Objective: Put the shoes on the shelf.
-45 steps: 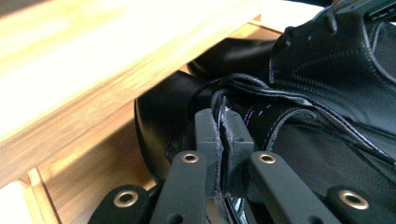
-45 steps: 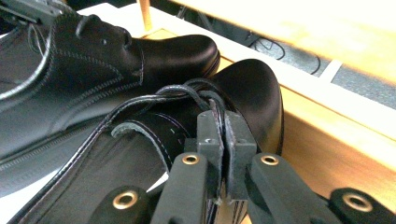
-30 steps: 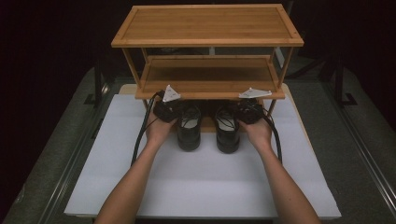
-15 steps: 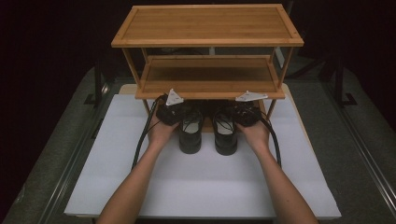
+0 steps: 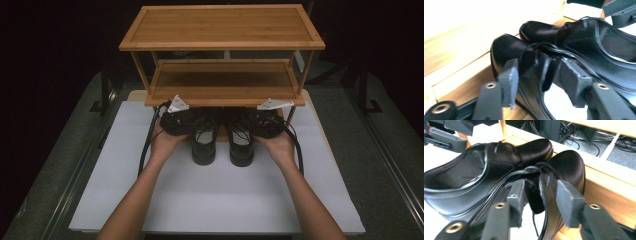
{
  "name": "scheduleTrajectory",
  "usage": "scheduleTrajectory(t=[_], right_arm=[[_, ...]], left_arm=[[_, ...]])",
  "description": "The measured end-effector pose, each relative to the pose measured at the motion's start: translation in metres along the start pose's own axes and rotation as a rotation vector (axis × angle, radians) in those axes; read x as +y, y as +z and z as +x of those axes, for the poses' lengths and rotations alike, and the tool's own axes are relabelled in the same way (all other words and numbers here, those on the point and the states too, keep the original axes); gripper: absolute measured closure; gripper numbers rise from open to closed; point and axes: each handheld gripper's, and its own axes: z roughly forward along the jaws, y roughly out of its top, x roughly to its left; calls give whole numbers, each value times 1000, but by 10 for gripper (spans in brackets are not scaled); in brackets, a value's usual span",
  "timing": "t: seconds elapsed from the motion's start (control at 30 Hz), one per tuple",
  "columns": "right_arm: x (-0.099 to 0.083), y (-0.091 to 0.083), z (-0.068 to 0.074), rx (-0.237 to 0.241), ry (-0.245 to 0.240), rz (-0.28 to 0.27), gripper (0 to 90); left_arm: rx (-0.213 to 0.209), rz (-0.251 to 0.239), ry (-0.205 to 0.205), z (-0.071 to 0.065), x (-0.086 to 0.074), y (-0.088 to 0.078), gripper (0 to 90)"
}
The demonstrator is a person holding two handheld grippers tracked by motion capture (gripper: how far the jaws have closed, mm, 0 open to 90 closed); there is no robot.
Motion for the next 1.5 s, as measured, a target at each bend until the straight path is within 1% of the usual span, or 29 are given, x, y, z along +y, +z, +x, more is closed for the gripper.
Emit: scheduleTrajectory(t=[0.07,0.1,0.17,0.2,0.27,0.33,0.43,0.47,0.53,0.57,0.67,0.73,0.77,0.87,0.97,1.0,1.1,1.13,1.27,1.33,1.37,1.47,1.5], right_arm=[[-3,-8,1,9,2,-2,503],[-5,-12,2,15,9,-3,481],[-11,-20,2,34,20,-4,446],[-14,-25,3,36,23,-2,428],[-20,-33,4,42,16,1,397],[-27,-40,6,36,5,2,372],[-37,-48,8,39,6,13,340],[-41,-50,7,41,10,20,328],[-48,-54,7,51,31,30,311],[-52,-55,7,52,34,33,300],[-64,-54,8,58,33,56,269],[-72,-51,8,71,33,70,261],[-75,-49,9,78,30,81,242],[-84,-42,11,94,13,95,227],[-90,-33,12,107,7,134,191],[-91,-30,12,108,5,146,190],[-94,-22,12,119,4,155,180],[-95,-19,12,120,-7,153,174],[-97,-7,15,131,-32,167,162],[-98,-2,16,129,-34,175,162],[-98,0,16,130,-38,174,161],[-98,5,19,140,-41,169,161],[-98,7,21,141,-43,169,152]], left_arm=[[-17,7,-2,-2,-4,-9,405],[-27,5,-11,-3,-6,-13,376],[-41,13,-11,-5,-13,-22,342],[-48,10,-15,-7,-16,-26,322],[-59,11,-14,-10,-23,-34,289],[-68,13,-9,-14,-30,-41,271],[-81,22,8,-18,-40,-46,244],[-77,22,15,-20,-43,-47,236],[-80,21,10,-21,-49,-48,223],[-86,25,7,-22,-53,-47,212],[-98,53,14,-26,-61,-42,185],[-106,78,14,-28,-67,-36,169],[-111,86,13,-29,-70,-33,165],[-116,122,28,-32,-77,-22,162],[-121,152,39,-35,-82,-11,139],[-120,168,50,-35,-83,-8,128],[-115,191,61,-36,-87,2,100],[-114,196,63,-35,-88,4,99],[-123,189,63,-33,-92,11,84],[-134,175,67,-32,-93,15,82],[-142,168,70,-33,-93,16,82],[-154,171,91,-36,-91,21,83],[-150,173,91,-37,-90,22,83]])
